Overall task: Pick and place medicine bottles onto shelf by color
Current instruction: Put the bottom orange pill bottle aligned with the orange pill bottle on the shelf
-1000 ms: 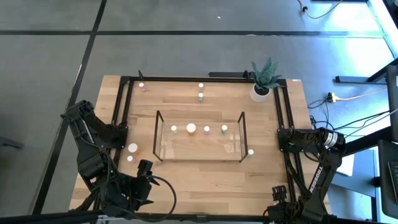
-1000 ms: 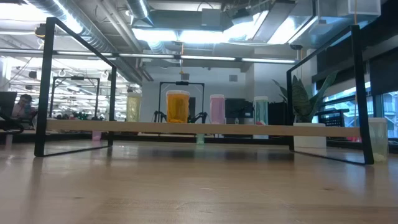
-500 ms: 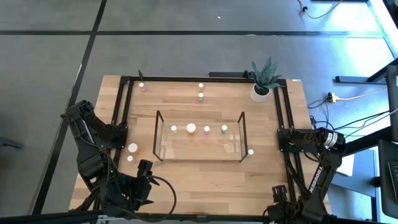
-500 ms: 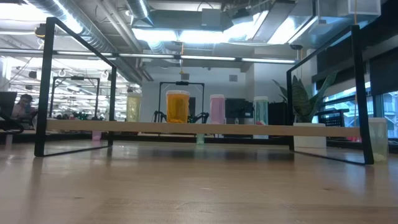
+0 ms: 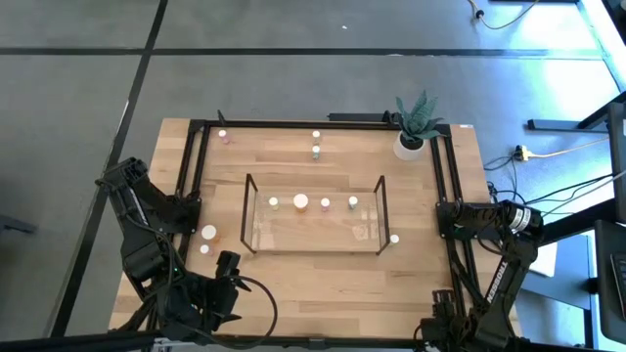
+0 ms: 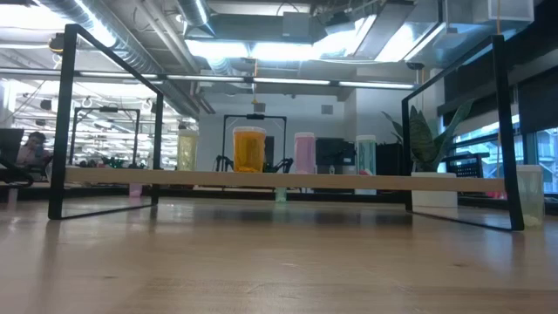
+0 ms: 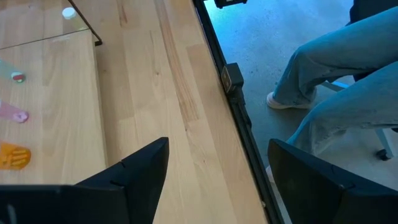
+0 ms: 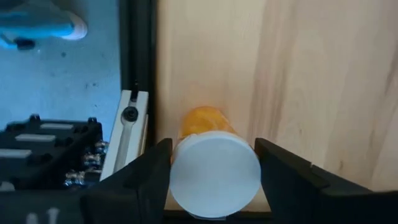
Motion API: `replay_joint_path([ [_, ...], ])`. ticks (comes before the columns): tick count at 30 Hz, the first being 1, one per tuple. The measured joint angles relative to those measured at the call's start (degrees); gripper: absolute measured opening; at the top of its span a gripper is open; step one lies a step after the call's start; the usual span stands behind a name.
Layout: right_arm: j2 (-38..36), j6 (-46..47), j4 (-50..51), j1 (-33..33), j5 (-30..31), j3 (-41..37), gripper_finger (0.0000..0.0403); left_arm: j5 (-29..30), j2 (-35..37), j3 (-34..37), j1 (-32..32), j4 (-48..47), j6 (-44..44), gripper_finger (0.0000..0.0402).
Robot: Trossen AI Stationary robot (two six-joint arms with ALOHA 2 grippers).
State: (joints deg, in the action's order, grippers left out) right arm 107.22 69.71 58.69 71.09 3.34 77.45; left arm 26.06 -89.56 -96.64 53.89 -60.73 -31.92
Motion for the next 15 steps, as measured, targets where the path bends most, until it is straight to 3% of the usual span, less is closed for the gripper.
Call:
replay_joint_path([
  [15, 0.0, 3.8, -0.1, -7.1, -0.7, 0.0, 0.0212, 0.0, 0.0, 0.0, 0.0, 0.0, -0.5, 0.0267],
])
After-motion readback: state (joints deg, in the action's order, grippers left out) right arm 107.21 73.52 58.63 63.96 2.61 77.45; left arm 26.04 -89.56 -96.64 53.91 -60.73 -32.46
